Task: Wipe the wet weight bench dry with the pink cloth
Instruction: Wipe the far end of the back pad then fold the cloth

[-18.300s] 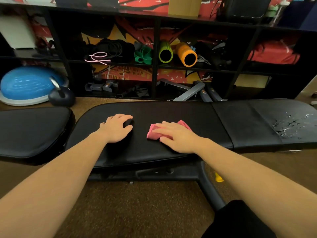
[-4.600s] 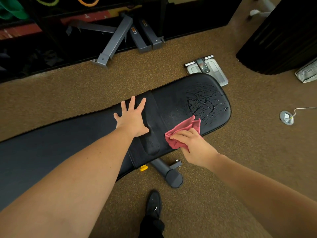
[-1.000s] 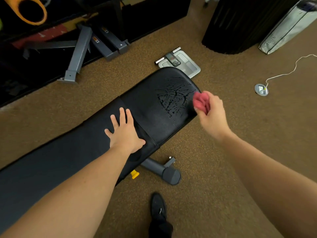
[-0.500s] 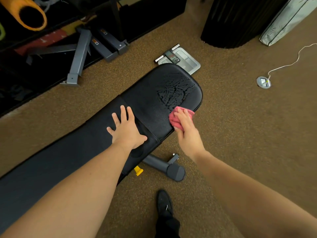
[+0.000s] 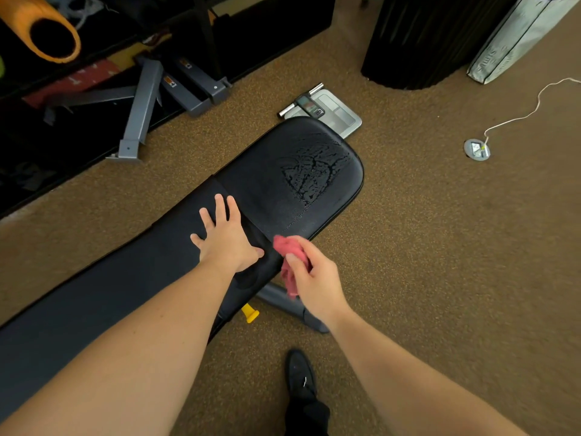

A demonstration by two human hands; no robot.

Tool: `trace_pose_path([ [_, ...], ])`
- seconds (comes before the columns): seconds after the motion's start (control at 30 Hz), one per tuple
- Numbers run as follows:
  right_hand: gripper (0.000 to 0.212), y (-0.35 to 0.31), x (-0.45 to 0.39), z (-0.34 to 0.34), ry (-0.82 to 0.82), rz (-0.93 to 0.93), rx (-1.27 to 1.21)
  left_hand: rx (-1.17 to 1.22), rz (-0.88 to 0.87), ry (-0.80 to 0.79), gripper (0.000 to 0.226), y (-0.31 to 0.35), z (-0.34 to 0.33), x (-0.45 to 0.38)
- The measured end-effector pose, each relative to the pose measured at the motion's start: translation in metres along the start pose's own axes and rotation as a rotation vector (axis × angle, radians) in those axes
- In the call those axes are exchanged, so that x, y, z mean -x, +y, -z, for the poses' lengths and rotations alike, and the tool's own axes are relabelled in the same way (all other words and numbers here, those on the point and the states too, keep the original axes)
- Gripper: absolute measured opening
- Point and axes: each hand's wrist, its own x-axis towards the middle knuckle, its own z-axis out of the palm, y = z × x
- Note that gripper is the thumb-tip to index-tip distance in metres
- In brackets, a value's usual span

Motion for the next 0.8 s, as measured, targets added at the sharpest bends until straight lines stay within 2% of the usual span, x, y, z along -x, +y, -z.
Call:
trace_pose_path([
  [0.07, 0.022, -0.016, -0.012, 0.025, 0.129, -0.035, -0.024, 0.003, 0.000, -0.003, 0.127, 0.000, 0.000, -0.001],
  [0.17, 0.022, -0.032, -0.058, 0.070, 0.454, -0.075, -0.041, 0.002, -0.002, 0.001, 0.127, -0.002, -0.001, -0.001],
  [0.23, 0.028, -0.035, -0.090, 0.094, 0.508, -0.070, 0.012, -0.005, -0.004, 0.004, 0.127, -0.002, -0.001, -0.001],
  [0.27, 0.035, -0.031, -0.104, 0.103, 0.460, -0.057, 0.123, -0.007, -0.006, 0.005, 0.127, -0.002, -0.001, -0.001],
  [0.33, 0.046, -0.015, -0.122, 0.103, 0.264, -0.053, 0.382, -0.008, -0.008, 0.007, 0.127, -0.002, -0.001, -0.001],
  [0.4, 0.049, 0.004, -0.123, 0.088, 0.129, -0.020, 0.495, -0.012, -0.008, 0.012, 0.127, -0.002, -0.002, -0.002],
  [0.53, 0.054, 0.019, -0.101, 0.066, 0.129, 0.057, 0.601, -0.007, -0.005, 0.002, 0.127, -0.001, -0.001, -0.001],
  [0.63, 0.057, 0.031, -0.082, 0.052, 0.074, 0.111, 0.773, -0.014, -0.001, 0.000, 0.127, 0.000, 0.001, 0.000],
  [0.8, 0.058, 0.045, -0.042, 0.019, 0.003, 0.184, 0.870, -0.016, -0.006, 0.009, 0.127, -0.001, 0.001, 0.002],
])
